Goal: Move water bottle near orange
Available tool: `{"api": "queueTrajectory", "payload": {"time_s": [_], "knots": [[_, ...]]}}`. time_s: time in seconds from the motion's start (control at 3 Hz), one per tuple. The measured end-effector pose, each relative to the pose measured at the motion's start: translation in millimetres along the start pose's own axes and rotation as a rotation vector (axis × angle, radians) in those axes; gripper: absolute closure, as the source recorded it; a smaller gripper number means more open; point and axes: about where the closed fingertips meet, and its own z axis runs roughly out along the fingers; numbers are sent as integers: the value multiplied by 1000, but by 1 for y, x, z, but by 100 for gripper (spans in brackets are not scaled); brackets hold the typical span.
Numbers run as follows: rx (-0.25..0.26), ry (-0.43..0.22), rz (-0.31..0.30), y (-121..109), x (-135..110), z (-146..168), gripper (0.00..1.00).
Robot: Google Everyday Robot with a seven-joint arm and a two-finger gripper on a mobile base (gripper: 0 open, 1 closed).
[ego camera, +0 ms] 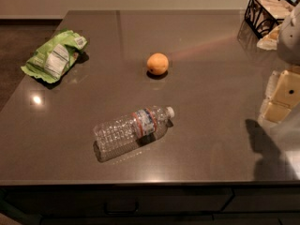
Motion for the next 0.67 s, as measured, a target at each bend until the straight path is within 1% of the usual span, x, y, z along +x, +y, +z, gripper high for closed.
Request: {"api": "queueTrajectory", "payload": {"time_s": [0.33, 0.67], "knots": [[0, 0, 0, 0, 0, 0, 0], [-11, -7, 0, -2, -2, -1, 0]]}}
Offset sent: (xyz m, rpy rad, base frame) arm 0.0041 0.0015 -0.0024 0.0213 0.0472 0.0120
